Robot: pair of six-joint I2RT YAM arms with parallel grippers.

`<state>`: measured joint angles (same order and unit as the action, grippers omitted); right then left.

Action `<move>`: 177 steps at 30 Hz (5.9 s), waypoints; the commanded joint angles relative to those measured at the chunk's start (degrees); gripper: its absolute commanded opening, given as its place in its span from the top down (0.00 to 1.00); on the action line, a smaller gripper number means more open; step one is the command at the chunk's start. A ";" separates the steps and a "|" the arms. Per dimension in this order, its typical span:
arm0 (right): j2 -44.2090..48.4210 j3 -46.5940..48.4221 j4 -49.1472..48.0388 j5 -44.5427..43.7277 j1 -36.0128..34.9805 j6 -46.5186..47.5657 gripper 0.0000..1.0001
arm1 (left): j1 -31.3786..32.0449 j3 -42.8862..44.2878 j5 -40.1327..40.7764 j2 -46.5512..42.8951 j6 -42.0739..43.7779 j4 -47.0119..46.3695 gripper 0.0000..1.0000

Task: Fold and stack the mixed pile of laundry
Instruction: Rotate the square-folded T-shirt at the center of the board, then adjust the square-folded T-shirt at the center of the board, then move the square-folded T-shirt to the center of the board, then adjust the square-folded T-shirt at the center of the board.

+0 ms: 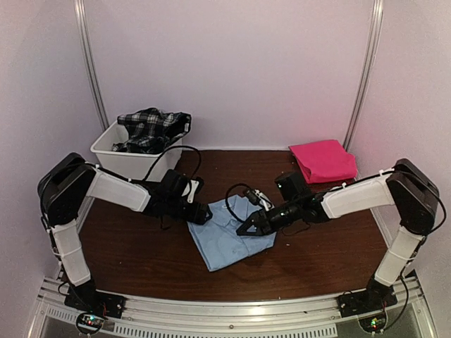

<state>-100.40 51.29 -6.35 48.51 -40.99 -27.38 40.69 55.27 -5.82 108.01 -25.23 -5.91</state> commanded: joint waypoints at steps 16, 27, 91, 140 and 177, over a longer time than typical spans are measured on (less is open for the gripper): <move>3.79 -13.41 -17.36 -0.14 20.07 -4.79 0.09 | 0.57 0.57 -2.94 -6.43 9.78 3.79 0.15; -14.37 -14.57 -62.48 18.08 18.70 -29.71 0.19 | 1.91 4.61 -2.94 1.64 9.61 1.97 0.16; 12.29 -14.89 1.17 -6.74 14.97 -0.56 0.54 | -9.49 -2.70 -13.72 -7.87 2.04 2.95 0.61; 0.59 -2.66 1.16 -7.53 15.59 1.76 1.00 | -9.49 1.41 -14.28 -3.51 2.64 4.31 1.00; -13.31 7.20 -3.27 -6.88 14.98 5.97 1.00 | -12.21 -8.71 -6.76 -1.56 -1.49 -6.50 1.00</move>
<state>-113.54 57.19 -8.99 42.59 -25.91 -22.26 28.99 46.28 -14.00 104.86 -26.57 -12.73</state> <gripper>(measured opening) 0.007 0.018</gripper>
